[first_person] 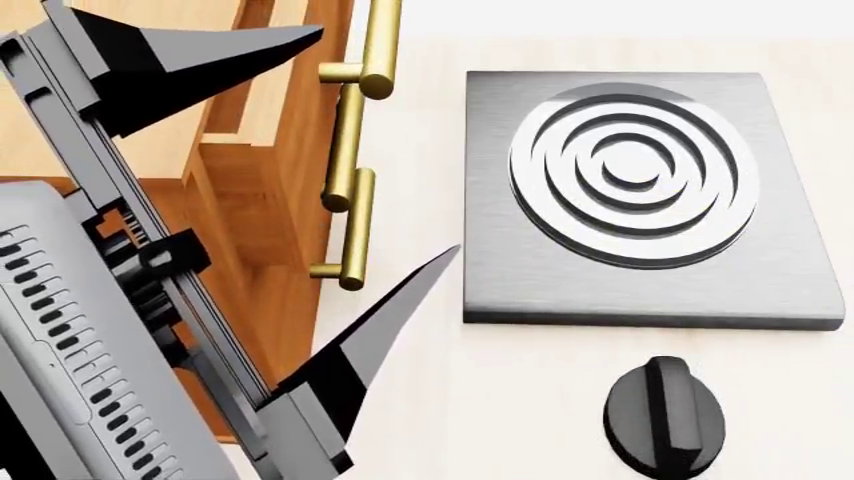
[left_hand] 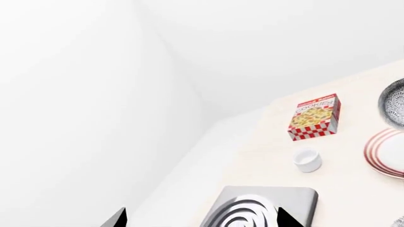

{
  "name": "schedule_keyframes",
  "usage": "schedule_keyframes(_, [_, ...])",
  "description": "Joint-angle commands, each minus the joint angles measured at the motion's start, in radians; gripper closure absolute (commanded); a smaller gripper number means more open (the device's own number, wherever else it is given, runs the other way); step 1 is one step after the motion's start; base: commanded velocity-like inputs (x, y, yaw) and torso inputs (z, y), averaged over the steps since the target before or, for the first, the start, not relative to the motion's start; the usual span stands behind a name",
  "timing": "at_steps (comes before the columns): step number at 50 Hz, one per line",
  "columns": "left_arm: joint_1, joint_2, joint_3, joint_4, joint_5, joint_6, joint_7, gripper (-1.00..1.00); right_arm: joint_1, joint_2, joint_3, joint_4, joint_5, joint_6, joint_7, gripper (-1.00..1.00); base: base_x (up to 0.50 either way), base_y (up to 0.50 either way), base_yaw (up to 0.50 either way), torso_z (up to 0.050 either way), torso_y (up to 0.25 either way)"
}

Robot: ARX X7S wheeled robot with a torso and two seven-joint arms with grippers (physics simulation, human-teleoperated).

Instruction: Pick the akita bowl on the wooden cabinet and place it on the plate.

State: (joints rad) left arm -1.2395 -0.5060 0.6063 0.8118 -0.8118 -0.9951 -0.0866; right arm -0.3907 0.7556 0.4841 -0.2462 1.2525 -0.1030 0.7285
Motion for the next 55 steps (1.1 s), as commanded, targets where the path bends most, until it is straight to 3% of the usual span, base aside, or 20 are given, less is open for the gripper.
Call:
schedule_keyframes(1, [0.006,-0.002,0.013,-0.009,0.010,0.014,0.003,-1.00,0.044,-0.027,-0.006,0.039,0.029,-0.010,-0.071,1.00,0.00,0.00,0.00,0.000,0.000])
schedule_keyframes(24, [0.020,-0.014,0.019,-0.011,0.014,0.030,-0.003,-1.00,0.150,-0.028,-0.043,0.090,0.065,-0.003,-0.120,1.00,0.00,0.00,0.00,0.000,0.000])
schedule_keyframes(55, [0.048,-0.025,0.045,-0.036,0.045,0.079,0.008,-1.00,0.177,-0.061,-0.040,0.191,0.085,-0.007,-0.148,1.00,0.00,0.00,0.00,0.000,0.000])
